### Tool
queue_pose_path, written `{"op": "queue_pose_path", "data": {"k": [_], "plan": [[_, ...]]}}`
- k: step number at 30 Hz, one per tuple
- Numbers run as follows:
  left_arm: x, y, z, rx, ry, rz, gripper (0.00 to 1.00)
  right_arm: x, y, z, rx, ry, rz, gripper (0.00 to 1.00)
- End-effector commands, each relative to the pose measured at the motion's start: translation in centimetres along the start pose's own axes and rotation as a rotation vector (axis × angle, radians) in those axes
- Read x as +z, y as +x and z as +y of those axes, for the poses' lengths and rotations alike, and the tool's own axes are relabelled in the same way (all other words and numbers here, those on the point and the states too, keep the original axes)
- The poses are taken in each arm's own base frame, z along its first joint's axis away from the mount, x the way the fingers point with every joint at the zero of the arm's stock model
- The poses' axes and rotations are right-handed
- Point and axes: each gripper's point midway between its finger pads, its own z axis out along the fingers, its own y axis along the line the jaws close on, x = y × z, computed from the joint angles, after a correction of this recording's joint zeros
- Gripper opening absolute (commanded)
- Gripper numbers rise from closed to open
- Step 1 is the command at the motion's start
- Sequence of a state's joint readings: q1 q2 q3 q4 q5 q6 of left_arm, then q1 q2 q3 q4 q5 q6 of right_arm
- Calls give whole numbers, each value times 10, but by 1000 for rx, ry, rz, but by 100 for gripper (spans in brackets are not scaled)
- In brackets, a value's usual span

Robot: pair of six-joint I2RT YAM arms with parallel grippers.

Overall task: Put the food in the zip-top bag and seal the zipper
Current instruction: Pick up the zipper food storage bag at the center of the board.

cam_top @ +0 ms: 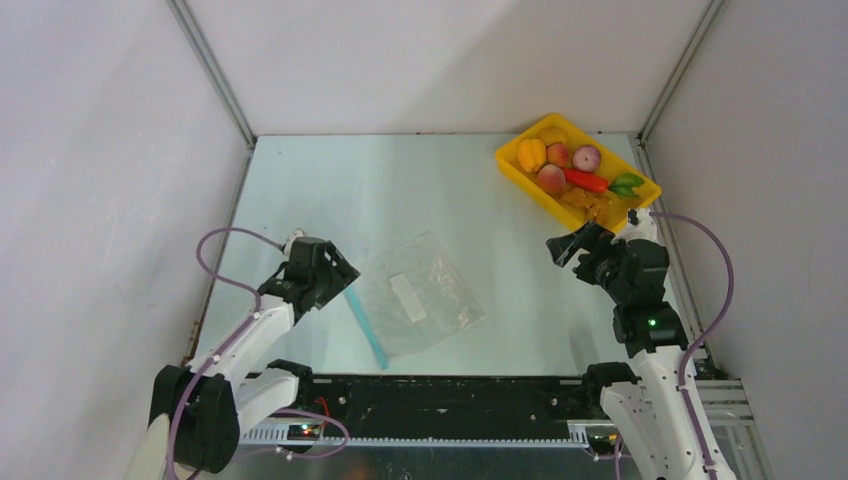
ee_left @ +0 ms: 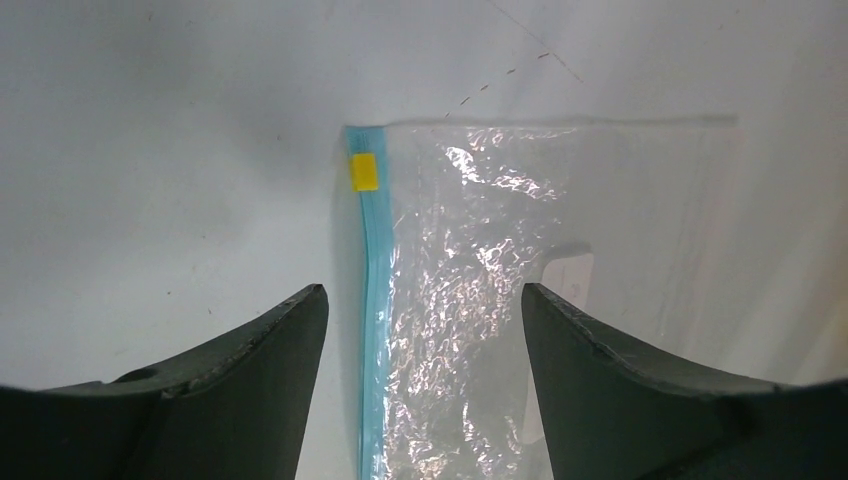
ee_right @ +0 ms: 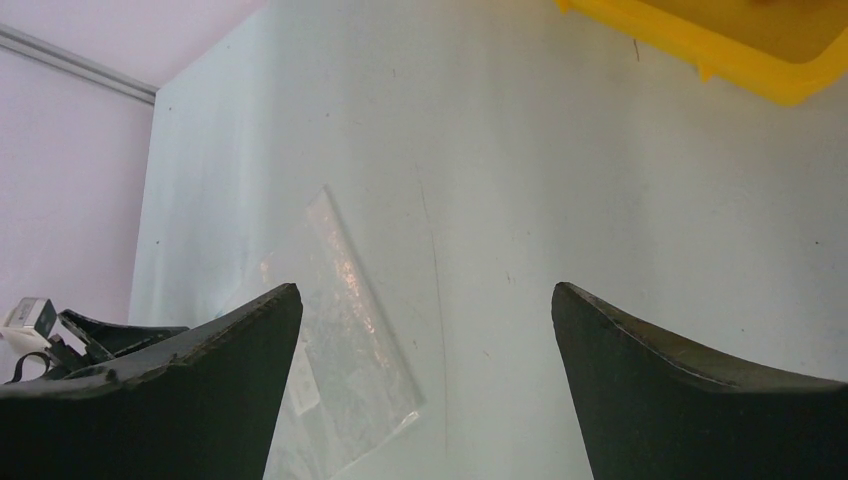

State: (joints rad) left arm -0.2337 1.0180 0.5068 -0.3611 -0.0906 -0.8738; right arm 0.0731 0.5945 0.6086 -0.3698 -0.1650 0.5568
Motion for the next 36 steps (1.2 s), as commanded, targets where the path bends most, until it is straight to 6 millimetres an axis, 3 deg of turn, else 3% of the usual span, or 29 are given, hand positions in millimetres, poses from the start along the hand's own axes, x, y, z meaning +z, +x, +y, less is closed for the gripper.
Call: {"op": "queue_pose_path", "data": {"k": [1,8,17,21,27,36], "plan": [[8,2,0,-27,3,-5,76,-2,-5,2,-8,-1,-25,100],[19,13,3,-36,3,35,75,-2,-6,3,0,-3,-32,100],[32,28,3,-56,10,94,59,-5,-10,-1,11,23,-57,97],[35,28,2,-63,14,95,43,-7,-13,-1,17,23,-74,96],[34,25,-2,-62,19,92,4,-9,-11,-4,16,36,-70,96],[15,21,-8,-39,12,48,0,-8,-2,2,-9,0,-26,96]]}}
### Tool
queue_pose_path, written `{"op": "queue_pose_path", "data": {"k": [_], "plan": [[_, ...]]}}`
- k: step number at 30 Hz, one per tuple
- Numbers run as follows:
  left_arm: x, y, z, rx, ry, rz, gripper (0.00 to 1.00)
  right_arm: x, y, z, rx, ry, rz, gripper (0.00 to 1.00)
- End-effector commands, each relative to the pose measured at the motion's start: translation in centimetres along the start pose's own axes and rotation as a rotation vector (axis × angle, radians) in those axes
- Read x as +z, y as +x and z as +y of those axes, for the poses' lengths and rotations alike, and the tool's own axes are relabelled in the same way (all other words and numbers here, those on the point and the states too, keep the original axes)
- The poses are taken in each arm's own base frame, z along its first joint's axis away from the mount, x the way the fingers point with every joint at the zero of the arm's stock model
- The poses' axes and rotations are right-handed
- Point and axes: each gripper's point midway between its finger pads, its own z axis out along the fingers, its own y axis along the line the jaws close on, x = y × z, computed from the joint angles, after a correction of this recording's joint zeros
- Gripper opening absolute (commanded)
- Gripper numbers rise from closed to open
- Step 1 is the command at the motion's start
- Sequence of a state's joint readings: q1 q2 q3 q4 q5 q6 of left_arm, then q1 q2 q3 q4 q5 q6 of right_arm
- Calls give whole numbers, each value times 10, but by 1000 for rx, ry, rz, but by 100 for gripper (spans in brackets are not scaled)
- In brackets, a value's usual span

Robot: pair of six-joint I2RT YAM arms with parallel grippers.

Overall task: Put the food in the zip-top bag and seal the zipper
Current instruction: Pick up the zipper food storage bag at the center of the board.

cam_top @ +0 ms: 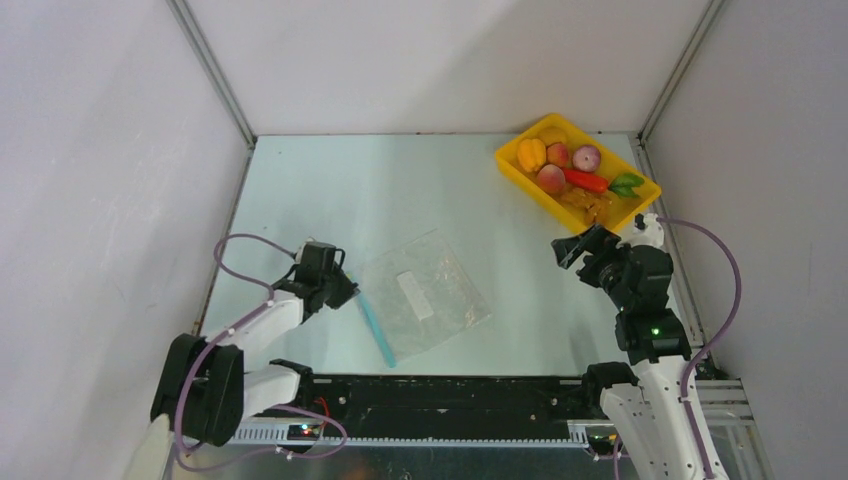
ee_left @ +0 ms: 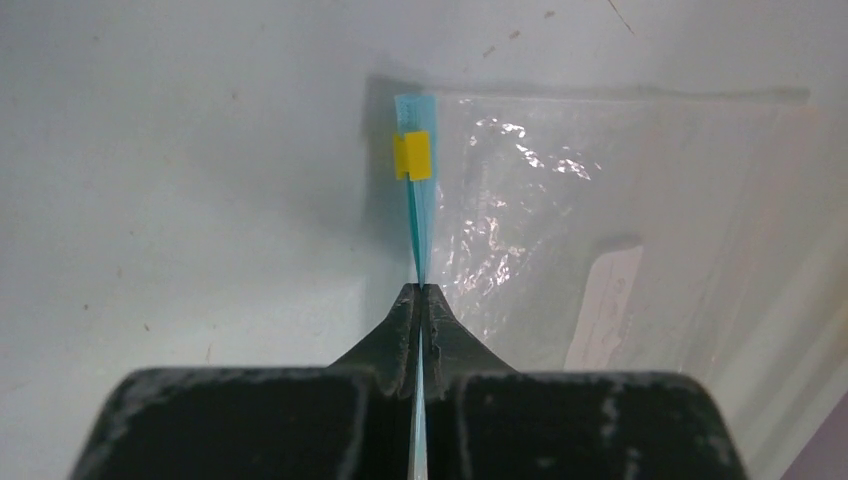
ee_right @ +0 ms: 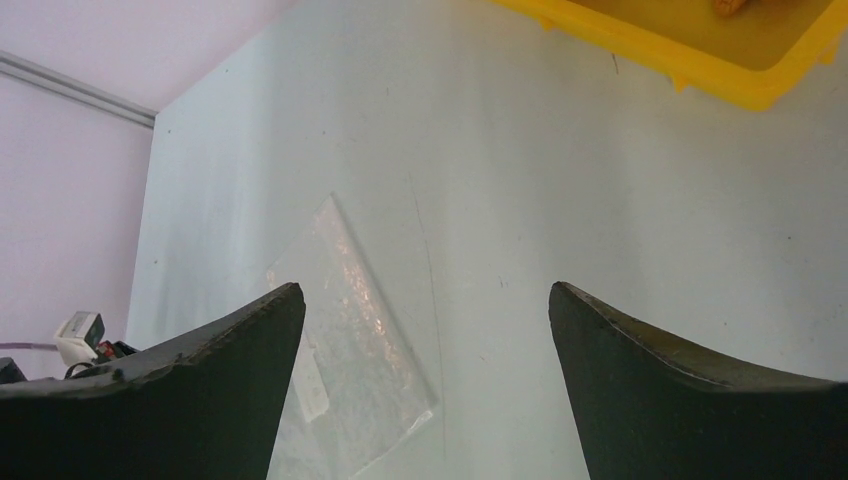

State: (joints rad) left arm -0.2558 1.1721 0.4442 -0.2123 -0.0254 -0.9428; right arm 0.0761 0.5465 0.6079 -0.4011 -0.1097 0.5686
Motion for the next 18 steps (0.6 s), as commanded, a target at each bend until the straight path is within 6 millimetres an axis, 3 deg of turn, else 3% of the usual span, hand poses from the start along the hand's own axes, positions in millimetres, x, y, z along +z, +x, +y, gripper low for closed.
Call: {"op": "queue_pose_path", "data": {"k": [1,4,6,7,8,9,10,11,12,13,14,15,16,17,18], "plan": [[-20,-8,-11,12,3,-59,0,1,8,12,-42,-56,40,95],[-34,-7,-18,2,-15,-60,0,2,25,31,-121,-142,101,93],[-44,0,-13,-31,-74,-31,0,5,54,52,-192,-211,191,93],[-49,-1,-18,-35,-69,-30,0,7,58,58,-215,-218,189,93],[-53,5,-17,-49,-88,-13,0,7,80,71,-266,-262,251,92],[-56,3,-22,-58,-81,-18,0,11,83,80,-290,-272,232,92],[-59,8,-24,-72,-87,-9,0,8,109,95,-339,-319,290,91],[-63,8,-29,-79,-75,-11,0,12,111,109,-351,-346,257,91],[-65,11,-32,-91,-74,-5,0,6,136,126,-403,-407,305,91],[-67,10,-37,-98,-66,-7,0,7,136,147,-396,-464,261,91],[-69,13,-39,-104,-69,-3,0,3,158,159,-429,-510,299,91],[-72,11,-45,-106,-58,-7,0,1,158,180,-413,-568,274,91],[-74,14,-46,-105,-65,-5,0,-1,177,188,-436,-594,316,90],[-76,13,-51,-106,-58,-7,0,-5,178,207,-424,-646,311,90],[-78,14,-54,-104,-57,-3,0,-4,195,211,-447,-656,351,89]]}}
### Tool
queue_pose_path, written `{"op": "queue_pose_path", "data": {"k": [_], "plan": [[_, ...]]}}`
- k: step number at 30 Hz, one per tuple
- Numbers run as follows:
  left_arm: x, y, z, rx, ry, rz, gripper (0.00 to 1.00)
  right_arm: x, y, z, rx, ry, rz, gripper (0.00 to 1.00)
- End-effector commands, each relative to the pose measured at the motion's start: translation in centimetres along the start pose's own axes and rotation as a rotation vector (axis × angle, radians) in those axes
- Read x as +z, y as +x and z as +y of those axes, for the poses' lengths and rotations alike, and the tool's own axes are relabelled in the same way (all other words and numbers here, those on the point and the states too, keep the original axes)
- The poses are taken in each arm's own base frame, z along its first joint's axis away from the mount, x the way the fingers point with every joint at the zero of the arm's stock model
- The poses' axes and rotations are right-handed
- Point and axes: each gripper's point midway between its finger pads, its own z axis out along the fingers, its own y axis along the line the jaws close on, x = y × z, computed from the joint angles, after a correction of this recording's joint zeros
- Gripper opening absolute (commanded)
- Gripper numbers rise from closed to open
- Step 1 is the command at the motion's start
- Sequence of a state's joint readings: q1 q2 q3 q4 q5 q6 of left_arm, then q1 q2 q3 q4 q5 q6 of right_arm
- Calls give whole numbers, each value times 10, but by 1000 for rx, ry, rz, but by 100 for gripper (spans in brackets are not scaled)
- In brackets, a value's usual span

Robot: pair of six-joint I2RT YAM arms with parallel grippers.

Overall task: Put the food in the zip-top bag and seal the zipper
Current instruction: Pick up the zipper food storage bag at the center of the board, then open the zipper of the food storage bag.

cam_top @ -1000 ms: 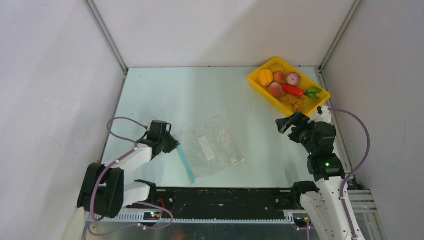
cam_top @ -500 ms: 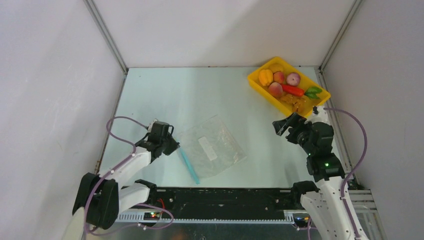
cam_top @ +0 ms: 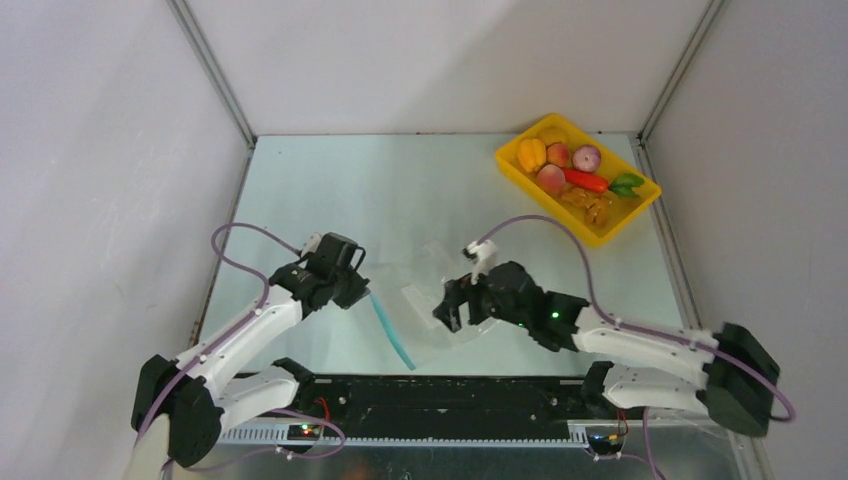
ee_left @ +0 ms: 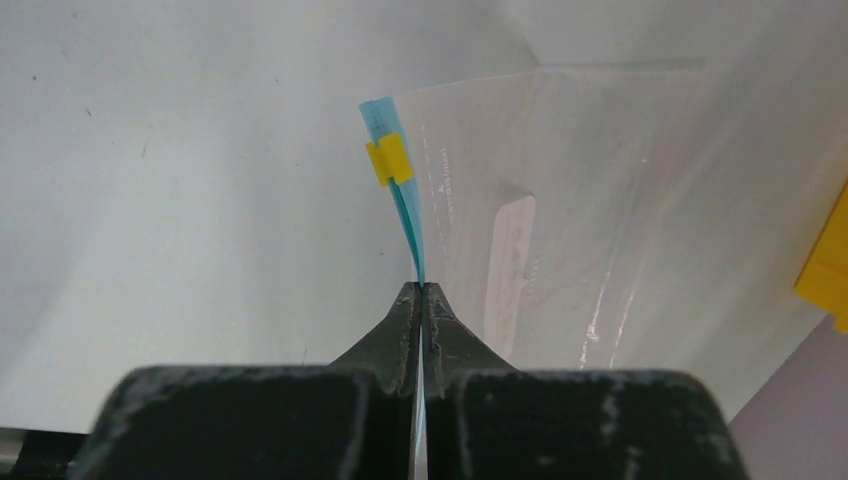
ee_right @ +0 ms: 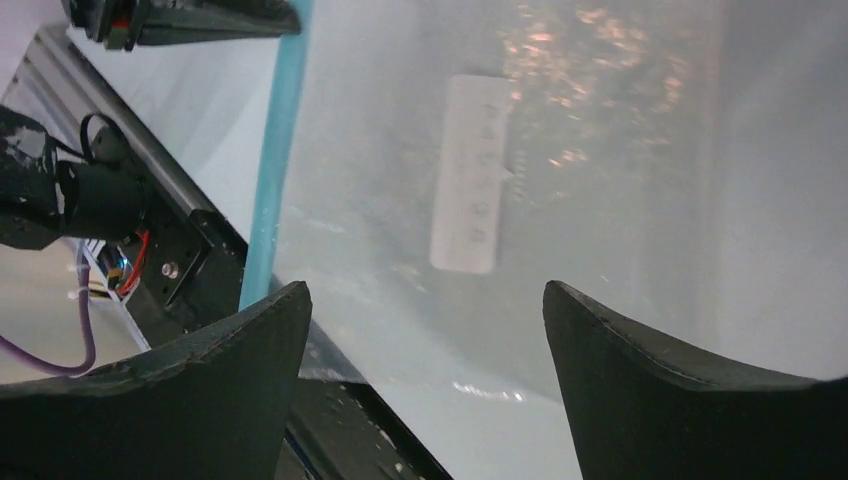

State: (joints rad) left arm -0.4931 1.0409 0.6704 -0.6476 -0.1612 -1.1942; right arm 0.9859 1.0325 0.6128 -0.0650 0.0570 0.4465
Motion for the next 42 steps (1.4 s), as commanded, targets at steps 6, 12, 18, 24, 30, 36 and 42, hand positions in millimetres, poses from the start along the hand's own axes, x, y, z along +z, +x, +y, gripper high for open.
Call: {"op": "queue_pose_path", "data": {"k": [6,12,18,24,30,36,42], "plan": [[-24,0,-22,-50,-24,-30,0,52,-39,82,-172,-72,-87,87],[-31,3,-26,-33,-66,-30,0,63,-21,99,-251,-66,-45,86],[-36,8,-36,-15,-59,-24,0,74,-4,102,-286,-61,10,85],[-39,9,-40,10,-54,-36,0,78,7,78,-271,69,43,82],[-37,11,-43,31,-55,-33,0,74,8,68,-276,122,48,80],[-37,12,-43,36,-60,-33,0,70,4,73,-282,117,31,80],[-40,9,-44,47,-60,-49,0,69,-2,67,-289,166,-5,79]]}}
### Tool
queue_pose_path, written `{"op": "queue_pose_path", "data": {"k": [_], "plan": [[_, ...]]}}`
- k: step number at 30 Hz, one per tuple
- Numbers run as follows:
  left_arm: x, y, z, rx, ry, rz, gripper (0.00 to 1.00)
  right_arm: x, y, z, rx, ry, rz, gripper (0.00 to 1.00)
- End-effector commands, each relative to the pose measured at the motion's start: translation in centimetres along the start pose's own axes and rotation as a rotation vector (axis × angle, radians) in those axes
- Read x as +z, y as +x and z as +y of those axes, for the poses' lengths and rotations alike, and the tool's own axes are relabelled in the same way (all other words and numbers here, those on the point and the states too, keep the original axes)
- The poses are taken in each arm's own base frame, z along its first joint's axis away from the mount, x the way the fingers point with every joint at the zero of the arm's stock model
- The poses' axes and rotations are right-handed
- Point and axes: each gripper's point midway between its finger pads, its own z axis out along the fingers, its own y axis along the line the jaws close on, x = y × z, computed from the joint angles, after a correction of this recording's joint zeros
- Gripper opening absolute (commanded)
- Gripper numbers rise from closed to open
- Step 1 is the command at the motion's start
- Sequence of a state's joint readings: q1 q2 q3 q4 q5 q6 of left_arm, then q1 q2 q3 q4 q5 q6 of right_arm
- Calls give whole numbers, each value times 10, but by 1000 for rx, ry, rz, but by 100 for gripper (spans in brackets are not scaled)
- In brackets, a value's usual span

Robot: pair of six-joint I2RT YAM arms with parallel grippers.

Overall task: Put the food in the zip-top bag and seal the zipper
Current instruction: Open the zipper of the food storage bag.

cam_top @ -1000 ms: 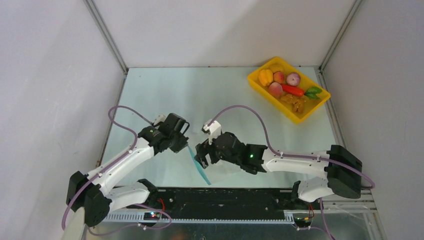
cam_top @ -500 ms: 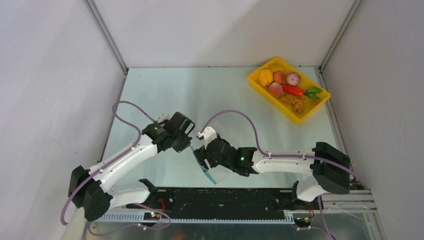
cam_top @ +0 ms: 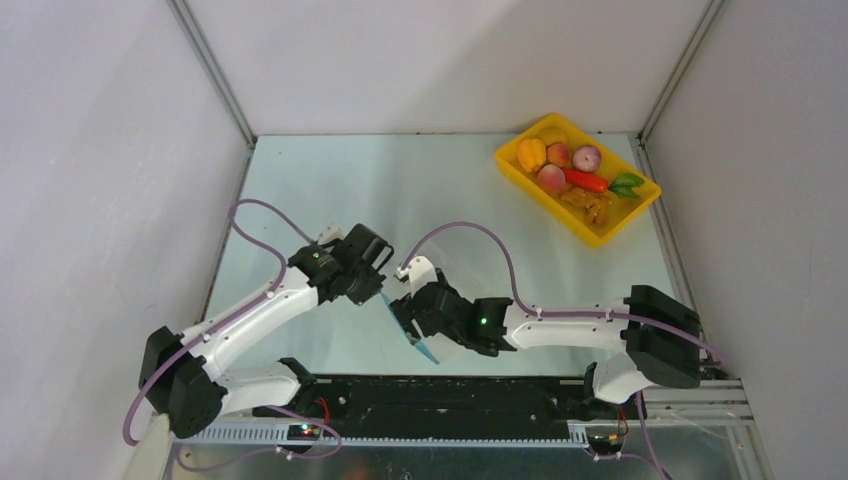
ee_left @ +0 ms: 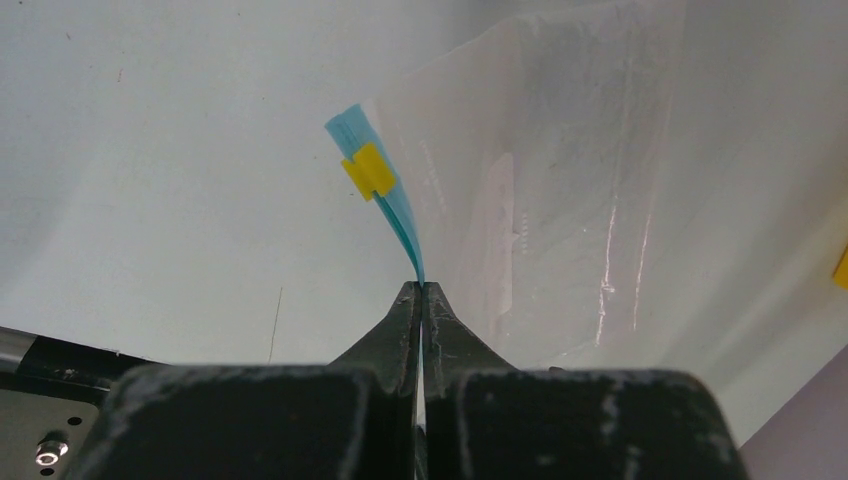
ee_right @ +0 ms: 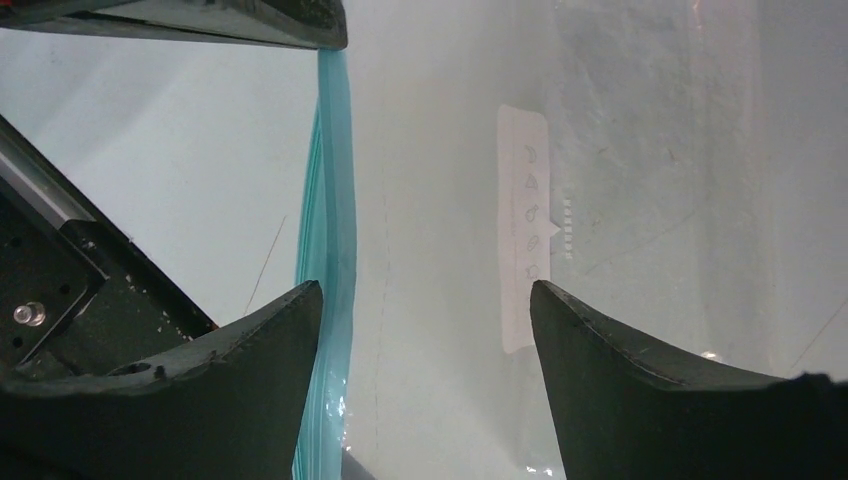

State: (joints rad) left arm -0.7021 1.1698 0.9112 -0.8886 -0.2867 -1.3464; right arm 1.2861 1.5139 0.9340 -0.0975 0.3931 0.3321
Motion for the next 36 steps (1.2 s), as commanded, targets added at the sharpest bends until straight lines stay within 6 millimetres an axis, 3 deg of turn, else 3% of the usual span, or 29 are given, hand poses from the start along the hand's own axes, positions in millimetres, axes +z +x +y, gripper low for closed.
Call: {"op": "queue_pose_path", "data": {"k": [1,7,14,22,24,27,28,29,30,31,32,33,35,36], "plan": [[-12,-12,-12,-10,28,-51,0,-8,-34,-1,36,44,-97,79],[-9,-11,-12,7,20,-49,0,-6,-33,-4,22,60,-100,73],[-9,-7,-19,19,44,-31,0,5,-18,-4,0,81,-63,67],[-7,-2,-22,29,45,-9,0,14,-8,-5,-45,127,-60,54],[-8,-3,-23,32,51,-10,0,14,-8,-4,-49,130,-67,39],[-10,-2,-35,51,110,-1,0,13,-11,0,-31,116,-76,8],[-12,-2,-40,79,143,-1,5,13,-13,0,-25,115,-80,0],[-15,0,-52,83,204,9,10,11,-16,0,-8,115,-90,0],[-21,-1,-58,107,249,5,26,10,-18,0,1,114,-94,0],[-29,-2,-68,107,319,-2,36,7,-23,-1,25,111,-107,0],[-33,-3,-72,133,351,-13,57,6,-26,-2,40,111,-113,0],[-43,-8,-79,129,409,-37,66,3,-32,-7,77,113,-122,0],[-60,-17,-86,174,485,-92,95,-2,-42,-17,160,109,-130,0],[-65,-22,-87,180,506,-118,97,-6,-48,-25,207,98,-127,0]]}}
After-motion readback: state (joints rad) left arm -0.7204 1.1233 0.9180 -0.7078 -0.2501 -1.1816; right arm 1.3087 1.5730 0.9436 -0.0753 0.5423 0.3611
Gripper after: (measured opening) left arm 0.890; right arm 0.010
